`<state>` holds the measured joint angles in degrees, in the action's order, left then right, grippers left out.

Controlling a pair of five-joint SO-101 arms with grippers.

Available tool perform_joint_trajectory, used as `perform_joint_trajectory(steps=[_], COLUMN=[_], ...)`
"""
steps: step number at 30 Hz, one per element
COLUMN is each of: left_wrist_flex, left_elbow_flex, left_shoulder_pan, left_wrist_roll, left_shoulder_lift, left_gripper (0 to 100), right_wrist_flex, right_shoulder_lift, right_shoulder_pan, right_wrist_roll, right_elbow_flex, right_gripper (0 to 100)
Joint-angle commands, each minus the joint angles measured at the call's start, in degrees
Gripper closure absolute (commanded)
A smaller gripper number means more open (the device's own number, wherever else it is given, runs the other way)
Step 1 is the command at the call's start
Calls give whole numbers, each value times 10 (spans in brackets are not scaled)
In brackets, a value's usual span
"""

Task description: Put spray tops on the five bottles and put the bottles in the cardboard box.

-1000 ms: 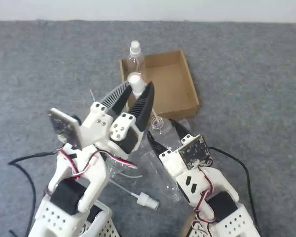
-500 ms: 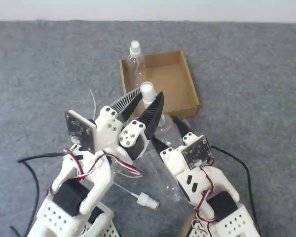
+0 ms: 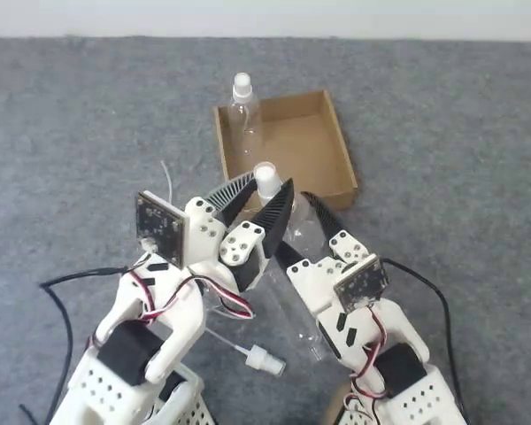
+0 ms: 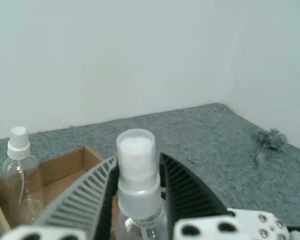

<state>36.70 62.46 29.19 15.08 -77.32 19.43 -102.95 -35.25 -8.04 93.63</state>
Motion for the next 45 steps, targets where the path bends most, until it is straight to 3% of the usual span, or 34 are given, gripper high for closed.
perform_joint_trajectory(steps=[1, 26, 32, 45], left_wrist_flex=[3, 4, 39, 54], left_elbow_flex=[-3, 25, 26, -7], left_shoulder_pan=[1, 21, 21, 8], left_wrist_roll=[-10, -22, -20, -20], left_shoulder_lift=[-11, -10, -11, -11], left_gripper=[988, 983, 849, 840], right_wrist_flex=[-18, -15, -14, -14], right_shoulder_lift=[-12, -12, -12, -12], right_shoulder_pan=[-13, -13, -9, 12], right_wrist_roll=[-40, -40, -11, 11], right_elbow_flex=[-18, 9, 8, 10], right_gripper=[991, 991, 991, 992])
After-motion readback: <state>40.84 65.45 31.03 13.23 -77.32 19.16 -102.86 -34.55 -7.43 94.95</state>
